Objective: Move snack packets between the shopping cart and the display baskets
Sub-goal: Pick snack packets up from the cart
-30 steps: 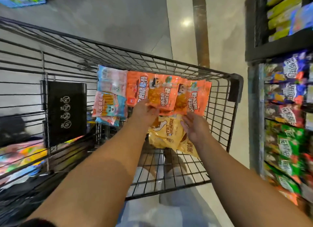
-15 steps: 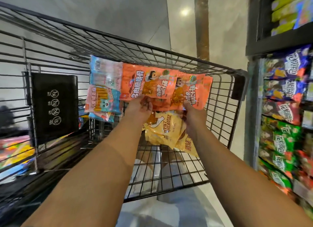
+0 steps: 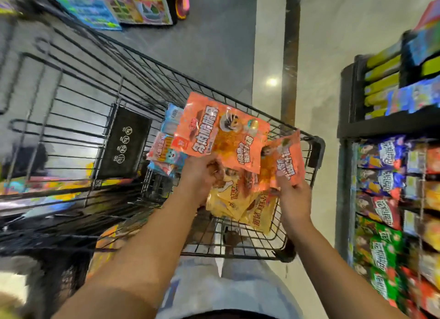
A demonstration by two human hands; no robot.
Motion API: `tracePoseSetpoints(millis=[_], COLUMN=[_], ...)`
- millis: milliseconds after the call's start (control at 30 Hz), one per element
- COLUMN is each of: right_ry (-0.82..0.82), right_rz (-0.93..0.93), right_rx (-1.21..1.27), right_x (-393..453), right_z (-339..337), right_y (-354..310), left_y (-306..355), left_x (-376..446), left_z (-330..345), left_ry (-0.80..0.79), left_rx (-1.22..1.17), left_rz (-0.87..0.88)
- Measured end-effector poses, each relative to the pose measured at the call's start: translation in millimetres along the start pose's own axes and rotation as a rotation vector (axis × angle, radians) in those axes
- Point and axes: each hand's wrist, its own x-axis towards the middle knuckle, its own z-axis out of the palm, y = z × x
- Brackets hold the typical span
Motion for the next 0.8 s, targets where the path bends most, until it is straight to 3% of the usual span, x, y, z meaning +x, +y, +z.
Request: tracePoseSetpoints(millis=[333, 467, 567, 700, 800], right_ry=[-0.235, -0.245, -0.275, -0.417, -0.528], right_rz=[-0.485, -0.685, -0.772, -0.779, -0.789], right_rx=[-0.058, -0.033, 0.05, 0.149, 0.21], right_x=[-89.5, -128.1, -161.7, -203.2, -234.6], right_z=[-63.1, -72.2, -65.7, -48.3, -31.6], right_y=[-107.0, -155.8, -192.7, -226.7, -240.9], left_y=[58.7, 65.0, 62.3, 45.8, 24.0], left_x=[-188.0, -268.3, -333.2, -408.2, -451.6], left_z=[-63.9, -96.0, -118.9, -146.8, -168.8], left_ry=[-0.005, 0.118, 0.208, 0.202, 0.379], left_rx=[0.168, 0.157, 0.102, 0.002, -0.01], left_rz=[0.617, 0.8, 0.893, 1.028, 1.076])
